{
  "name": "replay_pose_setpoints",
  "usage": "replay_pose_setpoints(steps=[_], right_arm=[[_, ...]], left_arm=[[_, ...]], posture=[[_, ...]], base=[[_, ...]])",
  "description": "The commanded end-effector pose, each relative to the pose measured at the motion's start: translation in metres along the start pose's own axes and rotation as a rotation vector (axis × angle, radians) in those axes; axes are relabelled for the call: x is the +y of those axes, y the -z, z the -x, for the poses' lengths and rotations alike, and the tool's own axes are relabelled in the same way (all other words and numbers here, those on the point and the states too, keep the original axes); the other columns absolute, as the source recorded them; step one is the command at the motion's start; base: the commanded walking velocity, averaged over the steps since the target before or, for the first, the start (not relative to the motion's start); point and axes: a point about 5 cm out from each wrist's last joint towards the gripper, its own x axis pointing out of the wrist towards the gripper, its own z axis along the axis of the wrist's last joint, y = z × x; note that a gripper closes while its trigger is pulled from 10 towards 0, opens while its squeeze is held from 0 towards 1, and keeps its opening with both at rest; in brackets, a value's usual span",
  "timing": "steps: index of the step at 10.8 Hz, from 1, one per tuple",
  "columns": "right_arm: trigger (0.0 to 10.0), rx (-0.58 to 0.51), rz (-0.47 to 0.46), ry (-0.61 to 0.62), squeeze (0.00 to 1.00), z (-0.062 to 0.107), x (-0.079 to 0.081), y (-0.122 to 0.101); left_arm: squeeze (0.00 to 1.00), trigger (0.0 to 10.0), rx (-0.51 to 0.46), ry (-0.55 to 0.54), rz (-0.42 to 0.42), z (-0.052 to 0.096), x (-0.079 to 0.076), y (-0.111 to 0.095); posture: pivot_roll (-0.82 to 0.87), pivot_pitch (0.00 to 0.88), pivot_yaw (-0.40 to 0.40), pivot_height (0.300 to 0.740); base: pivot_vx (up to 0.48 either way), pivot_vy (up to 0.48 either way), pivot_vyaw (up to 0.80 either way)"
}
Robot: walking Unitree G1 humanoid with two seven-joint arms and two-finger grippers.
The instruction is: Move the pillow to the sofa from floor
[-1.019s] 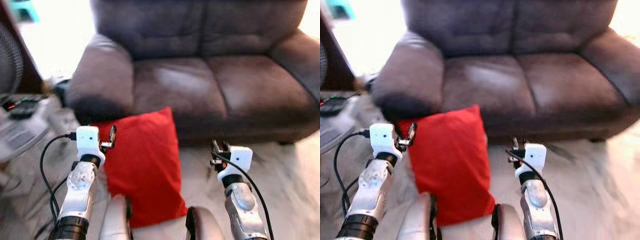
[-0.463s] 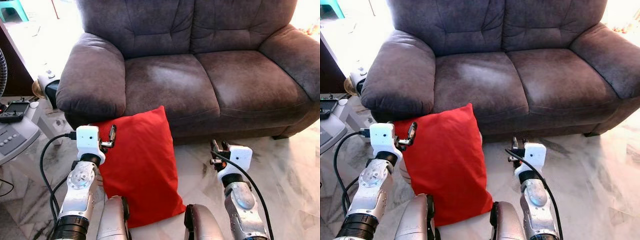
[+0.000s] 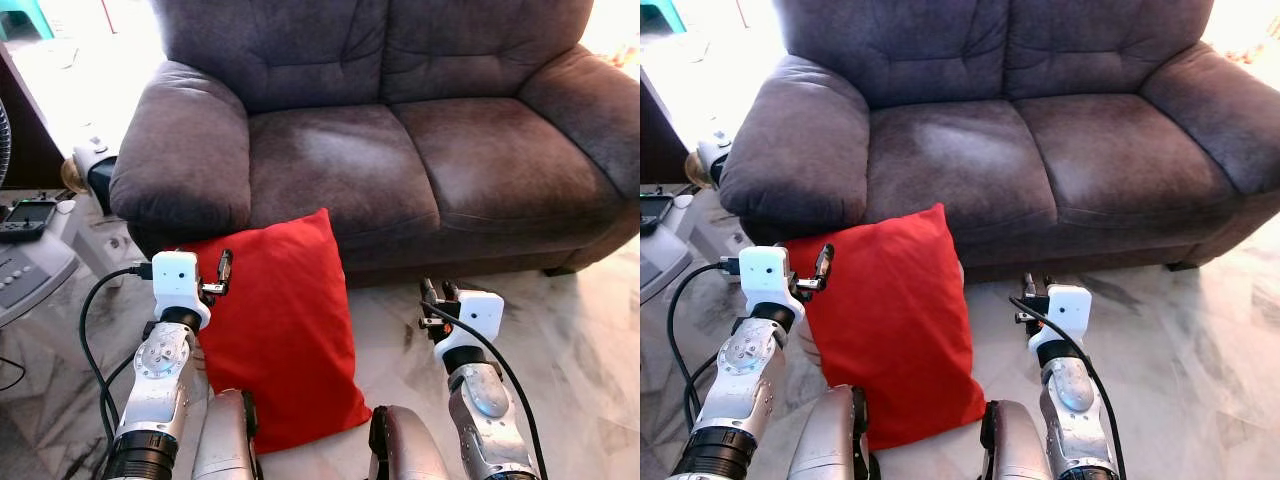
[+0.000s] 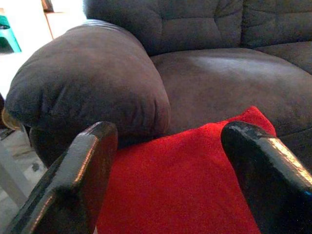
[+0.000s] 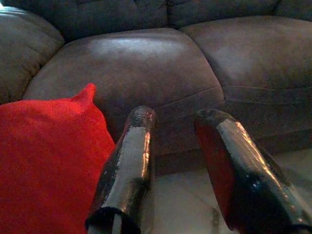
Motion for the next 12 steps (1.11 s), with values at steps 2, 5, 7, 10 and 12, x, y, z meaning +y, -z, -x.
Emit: replay_pose_setpoints(steps=[2,5,7,10,12], right_arm=[[10.0,-0.006,0.040,-0.040,0.00,0.0001,0.0035,-0.0017],[10.0,0.000,-0.002,-0.017,0.00,0.0007,0.0011,0.0002],[10.0,0.004,0.011,-0.023,0.00,0.0006,0.0012,0.0005],[10.0,0.009,0.041,-0.048,0.00,0.0000,0.0042,0.0009],[10.0,0.002,-0.003,-0.023,0.00,0.0003,0.0024,0.0010]], left_arm=[[0.00,10.0,0.009,-0.002,0.004,-0.0022,0.0002,-0.0013],[0.00,10.0,0.015,-0.003,0.003,-0.0022,0.0002,-0.0007],[0.00,10.0,0.017,-0.002,0.004,-0.0025,-0.0003,-0.0004],[0.00,10.0,0.022,-0.002,0.005,-0.0027,-0.0008,-0.0002],[0.00,10.0,0.031,-0.007,-0.004,-0.0026,-0.0002,0.0006]], posture=[[0.02,0.091,-0.025,0.570],[0.02,0.093,-0.023,0.570],[0.02,0.092,-0.022,0.570],[0.02,0.093,-0.022,0.570],[0.02,0.093,-0.023,0.570]], base=[[0.000,0.000,0.40],[0.000,0.000,0.20],[0.000,0.000,0.00],[0.000,0.000,0.27],[0.000,0.000,0.40]])
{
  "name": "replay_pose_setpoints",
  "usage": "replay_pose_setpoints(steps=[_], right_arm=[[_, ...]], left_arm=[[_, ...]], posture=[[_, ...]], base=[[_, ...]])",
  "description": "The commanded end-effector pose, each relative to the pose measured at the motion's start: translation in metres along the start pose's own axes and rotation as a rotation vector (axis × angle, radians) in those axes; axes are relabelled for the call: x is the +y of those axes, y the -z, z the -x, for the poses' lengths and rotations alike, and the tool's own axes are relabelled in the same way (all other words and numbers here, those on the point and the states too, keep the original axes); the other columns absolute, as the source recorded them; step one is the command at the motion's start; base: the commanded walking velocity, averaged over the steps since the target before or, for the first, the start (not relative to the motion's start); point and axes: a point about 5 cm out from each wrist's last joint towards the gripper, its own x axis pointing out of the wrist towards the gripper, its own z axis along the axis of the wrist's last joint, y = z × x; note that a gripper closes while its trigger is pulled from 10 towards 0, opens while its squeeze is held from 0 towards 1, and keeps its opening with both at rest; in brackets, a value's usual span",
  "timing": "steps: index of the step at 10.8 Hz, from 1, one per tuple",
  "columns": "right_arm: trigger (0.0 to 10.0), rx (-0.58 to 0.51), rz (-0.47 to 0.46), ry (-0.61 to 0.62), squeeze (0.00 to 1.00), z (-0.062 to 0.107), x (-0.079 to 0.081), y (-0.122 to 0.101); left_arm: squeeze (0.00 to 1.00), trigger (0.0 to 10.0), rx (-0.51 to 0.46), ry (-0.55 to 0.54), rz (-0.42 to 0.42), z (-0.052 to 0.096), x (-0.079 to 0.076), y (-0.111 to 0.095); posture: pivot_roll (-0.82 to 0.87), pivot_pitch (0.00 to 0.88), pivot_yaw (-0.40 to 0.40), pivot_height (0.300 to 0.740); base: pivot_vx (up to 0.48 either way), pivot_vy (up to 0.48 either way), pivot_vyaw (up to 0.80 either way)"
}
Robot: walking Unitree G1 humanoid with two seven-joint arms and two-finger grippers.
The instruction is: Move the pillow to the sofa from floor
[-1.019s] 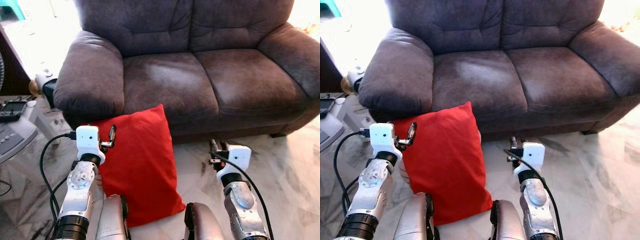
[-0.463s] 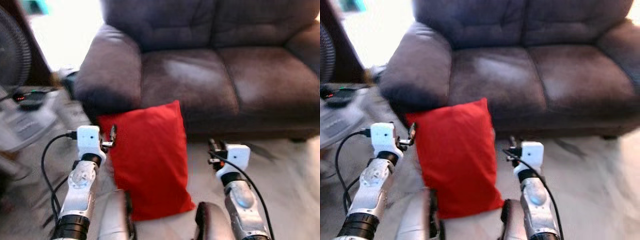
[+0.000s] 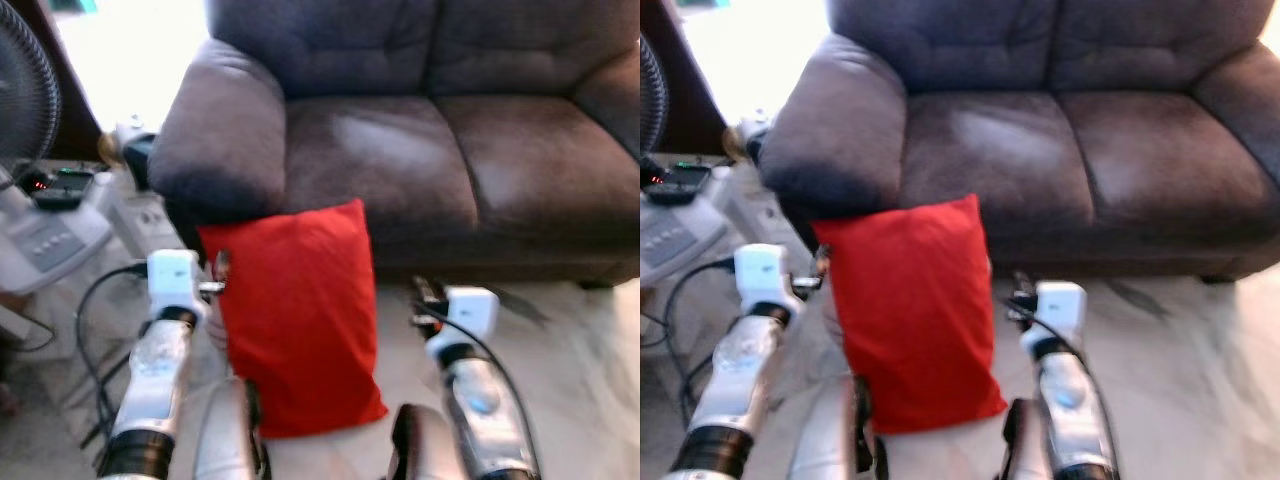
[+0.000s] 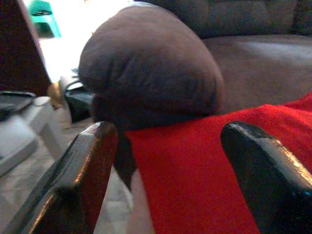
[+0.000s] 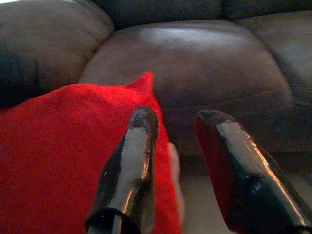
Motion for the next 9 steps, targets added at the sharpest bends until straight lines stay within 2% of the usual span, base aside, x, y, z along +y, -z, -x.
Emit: replay_pose_setpoints(steps=[1,3,4,5,6,7,9], right_arm=[[10.0,0.008,-0.003,0.029,0.00,0.0035,-0.0086,0.0025],[10.0,0.000,0.006,0.040,0.00,0.0034,-0.0104,0.0012],[10.0,0.005,0.040,0.033,0.00,0.0033,-0.0103,0.0014],[10.0,0.002,0.050,0.020,0.00,0.0034,-0.0085,0.0012],[10.0,-0.002,0.043,0.017,0.00,0.0037,-0.0073,0.0014],[10.0,-0.001,-0.008,0.038,0.00,0.0043,-0.0088,0.0025],[10.0,-0.001,0.004,0.034,0.00,0.0038,-0.0089,0.0021]], left_arm=[[0.00,10.0,0.019,0.013,0.004,-0.0004,-0.0039,0.0019],[0.00,10.0,0.019,0.014,0.008,-0.0007,-0.0045,0.0019],[0.00,10.0,0.019,0.015,0.009,-0.0009,-0.0045,0.0020],[0.00,10.0,0.019,0.015,0.008,-0.0009,-0.0046,0.0019],[0.00,10.0,0.020,0.015,0.008,-0.0011,-0.0047,0.0020],[0.00,10.0,0.020,0.014,0.007,-0.0011,-0.0047,0.0021],[0.00,10.0,0.023,0.015,0.005,-0.0012,-0.0047,0.0022]], posture=[[0.02,0.093,-0.023,0.570],[0.02,0.092,-0.023,0.570],[0.02,0.093,-0.022,0.570],[0.02,0.092,-0.022,0.570],[0.02,0.091,-0.022,0.570],[0.02,0.092,-0.022,0.570],[0.02,0.091,-0.022,0.570]], base=[[0.000,0.000,0.00],[0.000,0.000,0.00],[0.000,0.000,0.00],[0.000,0.000,0.80],[0.000,0.000,0.79],[0.000,0.000,0.00],[0.000,0.000,0.00]])
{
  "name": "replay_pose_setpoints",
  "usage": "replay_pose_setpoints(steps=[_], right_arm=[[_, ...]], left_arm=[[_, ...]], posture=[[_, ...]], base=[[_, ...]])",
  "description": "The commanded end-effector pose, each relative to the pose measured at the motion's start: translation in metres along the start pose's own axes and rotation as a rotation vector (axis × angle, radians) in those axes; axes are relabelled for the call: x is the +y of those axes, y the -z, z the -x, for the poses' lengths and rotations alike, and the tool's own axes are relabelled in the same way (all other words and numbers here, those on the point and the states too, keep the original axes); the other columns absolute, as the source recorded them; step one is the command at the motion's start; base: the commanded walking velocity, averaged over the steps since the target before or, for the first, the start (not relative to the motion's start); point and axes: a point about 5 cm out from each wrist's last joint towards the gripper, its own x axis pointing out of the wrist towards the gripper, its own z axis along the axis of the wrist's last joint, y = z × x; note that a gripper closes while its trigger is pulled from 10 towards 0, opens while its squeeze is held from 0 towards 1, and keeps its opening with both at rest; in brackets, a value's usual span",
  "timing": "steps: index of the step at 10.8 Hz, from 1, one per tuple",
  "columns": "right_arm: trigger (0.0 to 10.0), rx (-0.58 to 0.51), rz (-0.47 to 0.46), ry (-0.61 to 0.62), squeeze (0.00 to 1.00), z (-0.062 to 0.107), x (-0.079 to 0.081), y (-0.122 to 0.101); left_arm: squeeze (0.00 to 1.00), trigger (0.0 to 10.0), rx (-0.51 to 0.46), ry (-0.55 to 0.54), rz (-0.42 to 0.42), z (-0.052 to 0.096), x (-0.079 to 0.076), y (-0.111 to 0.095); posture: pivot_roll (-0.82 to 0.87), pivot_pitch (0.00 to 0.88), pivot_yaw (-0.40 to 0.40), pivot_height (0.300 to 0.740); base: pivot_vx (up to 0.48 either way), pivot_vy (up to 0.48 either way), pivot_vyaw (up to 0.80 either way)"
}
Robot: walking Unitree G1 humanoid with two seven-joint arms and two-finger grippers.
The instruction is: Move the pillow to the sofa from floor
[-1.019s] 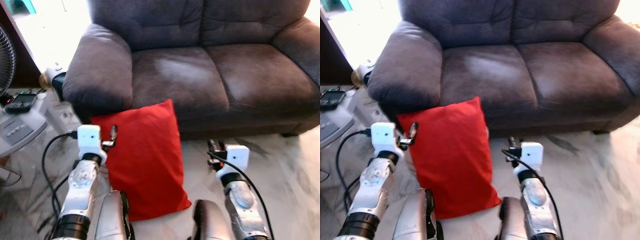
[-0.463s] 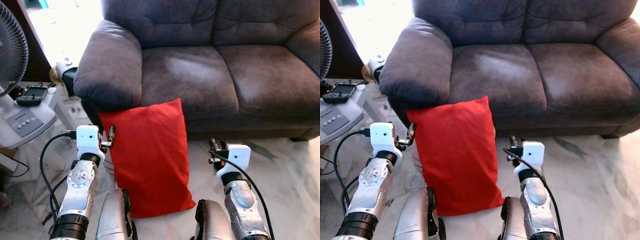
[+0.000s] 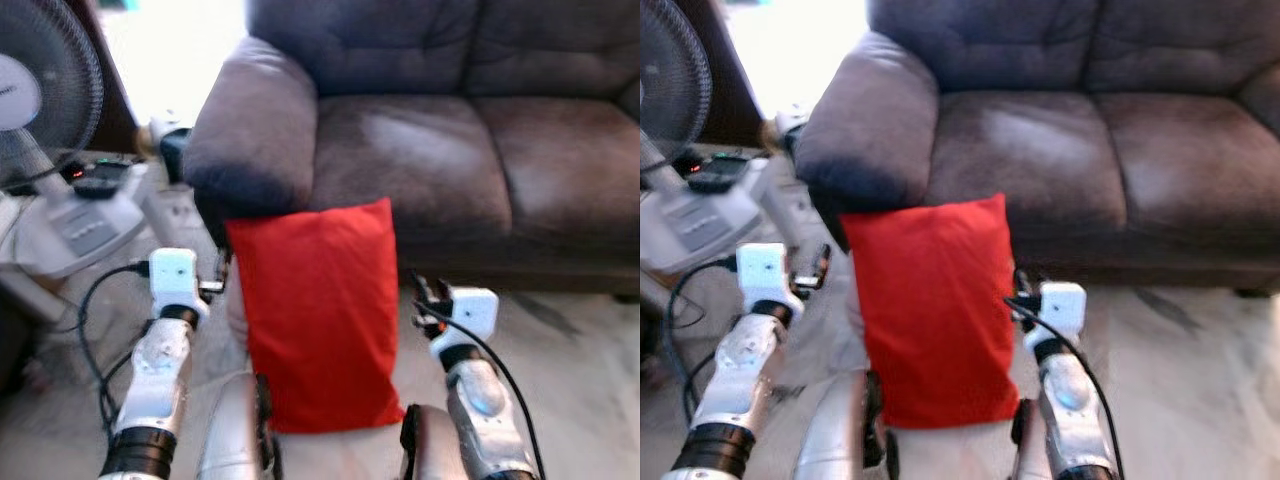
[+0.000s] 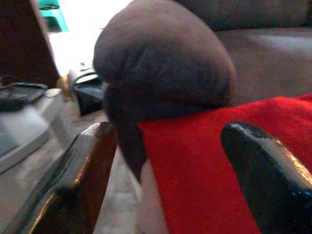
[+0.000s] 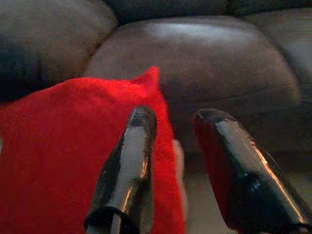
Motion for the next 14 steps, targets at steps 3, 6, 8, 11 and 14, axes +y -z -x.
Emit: replay_pose_setpoints(steps=[3,6,8,11,14], right_arm=[[10.0,0.005,-0.005,0.005,0.00,0.0009,-0.0007,0.0013],[10.0,-0.007,0.030,-0.018,0.00,0.0005,0.0011,-0.0005],[10.0,-0.010,-0.017,0.007,0.00,-0.0002,-0.0008,-0.0008],[10.0,-0.004,-0.004,-0.002,0.00,0.0002,0.0001,0.0004],[10.0,-0.003,-0.009,-0.006,0.00,-0.0001,0.0019,0.0010]], left_arm=[[0.00,10.0,0.011,0.006,0.002,-0.0001,-0.0013,0.0017],[0.00,10.0,0.011,0.007,0.003,-0.0003,-0.0022,0.0017],[0.00,10.0,0.011,0.008,0.003,-0.0004,-0.0022,0.0017],[0.00,10.0,0.011,0.009,0.002,-0.0004,-0.0023,0.0020],[0.00,10.0,0.010,0.014,0.002,-0.0011,-0.0029,0.0017]], posture=[[0.02,0.091,-0.023,0.570],[0.01,0.092,-0.022,0.570],[0.02,0.092,-0.024,0.570],[0.02,0.086,-0.022,0.570],[0.02,0.081,-0.021,0.570]], base=[[0.000,0.000,0.00],[0.000,0.000,0.26],[0.133,0.000,0.40],[0.089,0.000,0.00],[0.000,0.000,0.00]])
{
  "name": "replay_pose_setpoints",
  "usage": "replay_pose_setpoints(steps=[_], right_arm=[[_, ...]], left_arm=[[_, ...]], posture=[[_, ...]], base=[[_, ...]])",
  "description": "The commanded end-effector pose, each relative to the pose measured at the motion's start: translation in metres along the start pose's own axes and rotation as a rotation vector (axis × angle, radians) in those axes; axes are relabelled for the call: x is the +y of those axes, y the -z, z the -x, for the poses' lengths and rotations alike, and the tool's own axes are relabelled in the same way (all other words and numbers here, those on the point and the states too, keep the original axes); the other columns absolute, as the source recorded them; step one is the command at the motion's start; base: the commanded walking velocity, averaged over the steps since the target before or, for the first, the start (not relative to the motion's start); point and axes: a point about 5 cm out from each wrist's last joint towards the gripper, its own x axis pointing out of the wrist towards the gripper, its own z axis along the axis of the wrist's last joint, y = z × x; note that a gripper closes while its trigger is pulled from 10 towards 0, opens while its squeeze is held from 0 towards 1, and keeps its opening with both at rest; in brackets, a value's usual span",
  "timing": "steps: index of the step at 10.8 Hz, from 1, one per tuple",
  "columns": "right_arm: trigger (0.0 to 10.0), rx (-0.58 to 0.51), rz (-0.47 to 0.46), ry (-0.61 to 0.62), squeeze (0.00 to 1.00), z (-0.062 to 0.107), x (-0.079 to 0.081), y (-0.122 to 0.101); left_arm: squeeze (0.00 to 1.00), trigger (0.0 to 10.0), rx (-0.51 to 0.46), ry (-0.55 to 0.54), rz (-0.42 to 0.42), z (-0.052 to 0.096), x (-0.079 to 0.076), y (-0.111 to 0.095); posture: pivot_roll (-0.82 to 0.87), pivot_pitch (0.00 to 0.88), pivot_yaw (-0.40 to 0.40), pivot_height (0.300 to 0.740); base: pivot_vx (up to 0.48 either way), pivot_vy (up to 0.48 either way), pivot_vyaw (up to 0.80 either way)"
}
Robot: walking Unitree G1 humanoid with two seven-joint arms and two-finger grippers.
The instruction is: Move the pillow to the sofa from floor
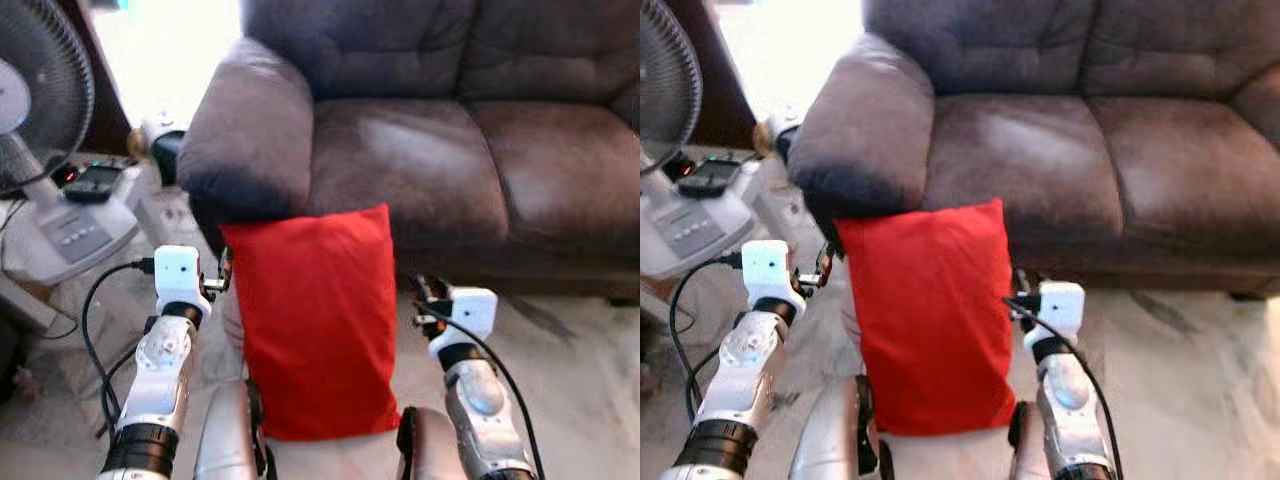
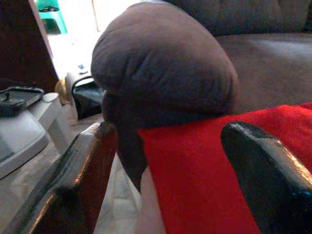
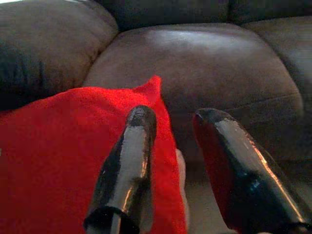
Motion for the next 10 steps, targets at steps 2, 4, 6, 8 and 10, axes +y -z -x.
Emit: replay_pose_setpoints(steps=[2,4,6,8,10], right_arm=[[10.0,0.012,-0.006,0.006,0.00,0.0018,-0.0014,0.0030],[10.0,0.013,-0.006,0.006,0.00,0.0024,-0.0018,0.0033],[10.0,0.012,-0.004,0.005,0.00,0.0020,-0.0021,0.0030],[10.0,0.012,-0.004,0.004,0.00,0.0021,-0.0018,0.0029],[10.0,0.013,-0.004,0.004,0.00,0.0021,-0.0015,0.0029]], left_arm=[[0.00,10.0,0.017,0.010,0.002,0.0012,-0.0021,0.0039],[0.00,10.0,0.017,0.010,0.004,0.0012,-0.0021,0.0040],[0.00,10.0,0.015,0.010,0.005,0.0009,-0.0024,0.0037],[0.00,10.0,0.017,0.011,0.003,0.0015,-0.0024,0.0040],[0.00,10.0,0.020,0.008,0.002,0.0019,-0.0015,0.0046]], posture=[[0.02,0.087,-0.021,0.570],[0.02,0.090,-0.021,0.570],[0.02,0.090,-0.023,0.570],[0.02,0.091,-0.024,0.570],[0.02,0.093,-0.023,0.570]], base=[[0.000,0.000,0.00],[0.000,0.000,0.00],[0.000,0.000,0.00],[0.120,0.000,0.00],[0.244,0.000,0.00]])
